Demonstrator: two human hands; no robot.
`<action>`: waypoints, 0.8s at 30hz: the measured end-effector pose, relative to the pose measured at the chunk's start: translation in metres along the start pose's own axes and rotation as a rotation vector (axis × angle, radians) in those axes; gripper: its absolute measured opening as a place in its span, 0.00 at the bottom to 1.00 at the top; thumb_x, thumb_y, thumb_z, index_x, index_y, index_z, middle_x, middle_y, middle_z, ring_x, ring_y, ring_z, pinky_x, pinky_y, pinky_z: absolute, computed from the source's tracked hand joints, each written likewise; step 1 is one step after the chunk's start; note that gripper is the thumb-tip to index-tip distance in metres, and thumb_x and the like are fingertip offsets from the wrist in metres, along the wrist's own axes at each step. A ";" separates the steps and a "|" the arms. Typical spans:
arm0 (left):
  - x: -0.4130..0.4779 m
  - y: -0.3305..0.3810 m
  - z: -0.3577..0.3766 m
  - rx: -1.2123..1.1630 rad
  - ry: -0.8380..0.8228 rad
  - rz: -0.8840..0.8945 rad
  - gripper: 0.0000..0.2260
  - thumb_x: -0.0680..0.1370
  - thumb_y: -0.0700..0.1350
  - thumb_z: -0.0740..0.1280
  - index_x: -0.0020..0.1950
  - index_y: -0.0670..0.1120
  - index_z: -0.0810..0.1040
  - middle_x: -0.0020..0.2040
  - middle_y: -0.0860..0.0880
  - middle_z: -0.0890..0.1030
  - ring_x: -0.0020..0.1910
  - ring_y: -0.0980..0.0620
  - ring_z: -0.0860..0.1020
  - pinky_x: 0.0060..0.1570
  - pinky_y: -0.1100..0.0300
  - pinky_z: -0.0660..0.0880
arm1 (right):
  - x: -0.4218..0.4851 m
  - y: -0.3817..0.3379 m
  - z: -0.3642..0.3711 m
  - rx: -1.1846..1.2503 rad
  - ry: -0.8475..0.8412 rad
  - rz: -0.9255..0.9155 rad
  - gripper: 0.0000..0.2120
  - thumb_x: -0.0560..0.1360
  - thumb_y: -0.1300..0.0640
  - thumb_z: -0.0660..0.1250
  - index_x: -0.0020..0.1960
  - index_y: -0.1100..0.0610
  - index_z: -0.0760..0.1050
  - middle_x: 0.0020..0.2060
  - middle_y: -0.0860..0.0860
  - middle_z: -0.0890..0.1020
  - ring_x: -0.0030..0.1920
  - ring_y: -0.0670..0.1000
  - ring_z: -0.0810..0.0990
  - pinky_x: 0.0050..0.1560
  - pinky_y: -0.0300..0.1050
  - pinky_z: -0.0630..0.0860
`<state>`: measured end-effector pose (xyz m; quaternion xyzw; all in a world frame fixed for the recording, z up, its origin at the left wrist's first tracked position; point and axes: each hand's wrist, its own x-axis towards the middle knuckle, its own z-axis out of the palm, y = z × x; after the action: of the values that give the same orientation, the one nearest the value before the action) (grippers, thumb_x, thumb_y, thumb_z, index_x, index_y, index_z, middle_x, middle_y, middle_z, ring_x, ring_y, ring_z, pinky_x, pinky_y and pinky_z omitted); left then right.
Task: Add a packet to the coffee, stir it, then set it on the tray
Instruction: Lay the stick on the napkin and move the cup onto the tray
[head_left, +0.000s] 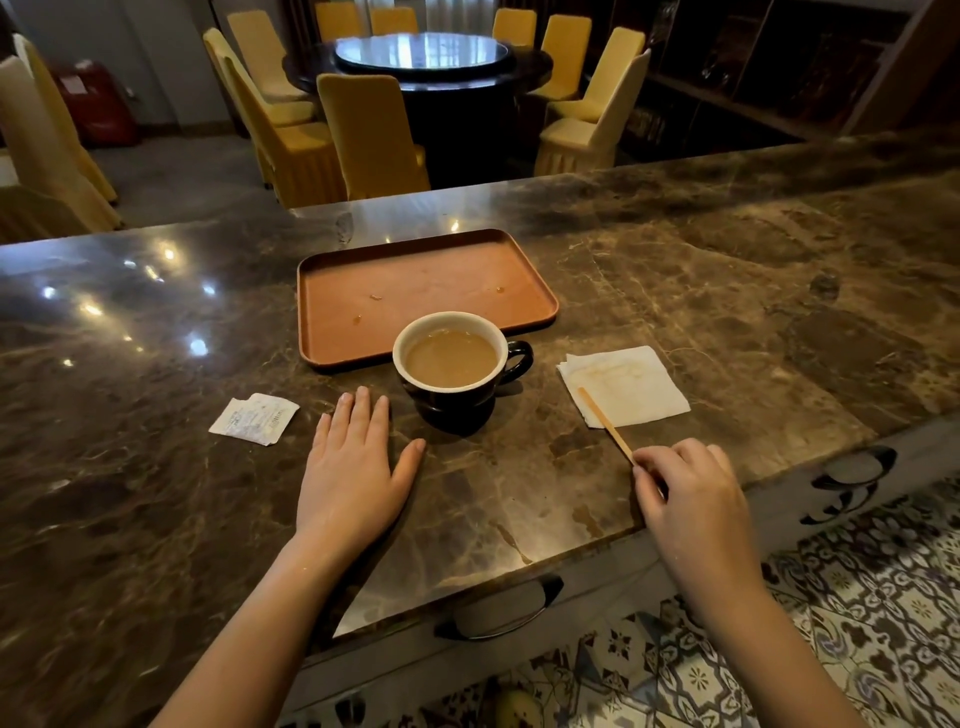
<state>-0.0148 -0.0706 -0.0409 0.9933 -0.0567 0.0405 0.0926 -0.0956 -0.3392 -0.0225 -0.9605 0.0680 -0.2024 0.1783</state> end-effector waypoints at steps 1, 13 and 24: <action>0.000 0.000 0.000 0.001 -0.001 -0.001 0.31 0.77 0.62 0.46 0.75 0.47 0.49 0.77 0.46 0.48 0.75 0.50 0.44 0.70 0.55 0.40 | 0.000 0.001 0.001 0.003 0.001 0.003 0.05 0.70 0.65 0.69 0.46 0.63 0.79 0.36 0.55 0.78 0.40 0.52 0.69 0.36 0.44 0.67; -0.001 -0.002 0.004 0.010 0.012 -0.003 0.31 0.76 0.63 0.44 0.75 0.47 0.48 0.77 0.46 0.48 0.75 0.50 0.44 0.70 0.55 0.40 | 0.044 -0.031 -0.005 0.296 -0.029 -0.122 0.14 0.75 0.54 0.63 0.59 0.57 0.72 0.48 0.50 0.72 0.44 0.48 0.72 0.40 0.35 0.68; -0.001 -0.002 0.004 0.008 0.009 -0.005 0.32 0.75 0.64 0.43 0.75 0.47 0.48 0.77 0.47 0.48 0.75 0.51 0.44 0.71 0.55 0.40 | 0.146 -0.050 0.024 0.459 -0.647 -0.254 0.09 0.78 0.54 0.59 0.54 0.54 0.75 0.48 0.51 0.79 0.48 0.50 0.77 0.42 0.38 0.72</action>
<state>-0.0154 -0.0692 -0.0458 0.9936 -0.0538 0.0449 0.0889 0.0503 -0.3147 0.0288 -0.9106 -0.1573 0.0796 0.3738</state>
